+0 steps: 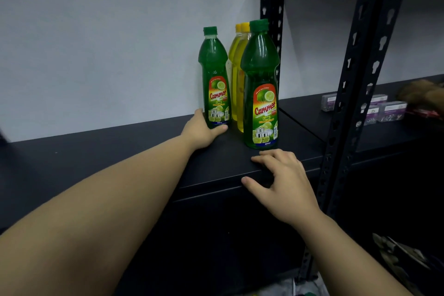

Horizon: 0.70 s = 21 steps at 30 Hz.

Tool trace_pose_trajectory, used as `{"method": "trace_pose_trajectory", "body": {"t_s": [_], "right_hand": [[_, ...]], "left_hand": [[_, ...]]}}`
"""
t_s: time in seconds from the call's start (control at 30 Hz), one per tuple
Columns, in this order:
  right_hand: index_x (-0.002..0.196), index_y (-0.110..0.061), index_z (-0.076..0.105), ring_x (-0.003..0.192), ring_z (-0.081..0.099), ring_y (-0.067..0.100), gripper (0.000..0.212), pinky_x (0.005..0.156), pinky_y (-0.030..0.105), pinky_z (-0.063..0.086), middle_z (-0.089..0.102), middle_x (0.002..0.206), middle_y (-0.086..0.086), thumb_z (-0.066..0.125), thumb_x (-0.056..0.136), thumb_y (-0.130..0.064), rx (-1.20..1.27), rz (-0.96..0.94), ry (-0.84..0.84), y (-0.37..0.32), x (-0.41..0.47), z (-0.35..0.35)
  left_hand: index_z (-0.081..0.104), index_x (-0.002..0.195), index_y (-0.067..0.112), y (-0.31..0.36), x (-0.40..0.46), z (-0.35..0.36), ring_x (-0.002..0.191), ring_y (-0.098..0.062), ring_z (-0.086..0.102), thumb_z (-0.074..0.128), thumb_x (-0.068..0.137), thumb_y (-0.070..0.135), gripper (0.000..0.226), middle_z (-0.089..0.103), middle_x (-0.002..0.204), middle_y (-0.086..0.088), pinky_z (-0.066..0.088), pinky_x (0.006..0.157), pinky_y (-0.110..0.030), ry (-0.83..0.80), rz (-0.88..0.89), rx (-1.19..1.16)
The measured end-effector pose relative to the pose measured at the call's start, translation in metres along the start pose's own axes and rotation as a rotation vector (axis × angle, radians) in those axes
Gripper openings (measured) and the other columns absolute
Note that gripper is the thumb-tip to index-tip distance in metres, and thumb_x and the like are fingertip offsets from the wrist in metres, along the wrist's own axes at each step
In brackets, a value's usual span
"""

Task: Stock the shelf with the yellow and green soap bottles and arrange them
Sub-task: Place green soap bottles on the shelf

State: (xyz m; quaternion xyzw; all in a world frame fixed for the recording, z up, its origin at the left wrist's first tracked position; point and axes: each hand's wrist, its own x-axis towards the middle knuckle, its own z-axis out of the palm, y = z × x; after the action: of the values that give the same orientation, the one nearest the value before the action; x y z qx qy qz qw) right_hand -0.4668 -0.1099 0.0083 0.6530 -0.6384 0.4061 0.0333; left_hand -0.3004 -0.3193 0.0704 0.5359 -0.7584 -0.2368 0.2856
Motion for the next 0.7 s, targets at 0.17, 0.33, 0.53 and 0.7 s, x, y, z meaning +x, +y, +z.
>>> {"method": "trace_pose_trajectory", "body": {"t_s": [0.17, 0.33, 0.53, 0.7], "right_hand": [[0.141, -0.030, 0.058, 0.143, 0.037, 0.004, 0.058, 0.127, 0.029, 0.010, 0.055, 0.143, -0.016, 0.072, 0.088, -0.051, 0.073, 0.005, -0.029, -0.004, -0.017, -0.006], [0.145, -0.028, 0.054, 0.152, 0.023, 0.002, 0.059, 0.118, 0.020, 0.019, 0.043, 0.156, -0.014, 0.074, 0.091, -0.042, 0.129, 0.096, -0.001, -0.016, -0.055, -0.012], [0.145, -0.026, 0.054, 0.149, 0.027, 0.007, 0.060, 0.115, 0.023, 0.025, 0.041, 0.158, -0.010, 0.072, 0.091, -0.048, 0.086, 0.273, -0.051, -0.013, -0.118, -0.020], [0.149, -0.029, 0.049, 0.149, 0.030, 0.014, 0.073, 0.117, 0.035, 0.032, 0.039, 0.161, -0.006, 0.071, 0.087, -0.060, 0.108, 0.441, -0.175, -0.009, -0.164, -0.015]], "left_hand": [[0.031, 0.158, 0.015, 0.006, -0.062, -0.013, 0.144, -0.025, 0.044, 0.075, 0.087, 0.057, 0.094, 0.044, 0.160, -0.006, 0.039, 0.110, -0.035, -0.033, 0.088, 0.083], [0.040, 0.155, 0.015, 0.014, -0.133, -0.015, 0.143, -0.024, 0.045, 0.065, 0.095, 0.055, 0.076, 0.047, 0.157, -0.006, 0.038, 0.114, -0.037, -0.015, 0.169, 0.153], [0.053, 0.144, 0.019, 0.014, -0.229, 0.015, 0.141, -0.016, 0.039, 0.067, 0.096, 0.038, 0.053, 0.052, 0.146, 0.002, 0.035, 0.116, -0.032, 0.091, 0.428, 0.096], [0.051, 0.146, 0.023, -0.013, -0.286, 0.062, 0.138, -0.010, 0.039, 0.066, 0.097, 0.044, 0.055, 0.051, 0.145, 0.008, 0.034, 0.113, -0.026, -0.029, 0.353, 0.031]]}}
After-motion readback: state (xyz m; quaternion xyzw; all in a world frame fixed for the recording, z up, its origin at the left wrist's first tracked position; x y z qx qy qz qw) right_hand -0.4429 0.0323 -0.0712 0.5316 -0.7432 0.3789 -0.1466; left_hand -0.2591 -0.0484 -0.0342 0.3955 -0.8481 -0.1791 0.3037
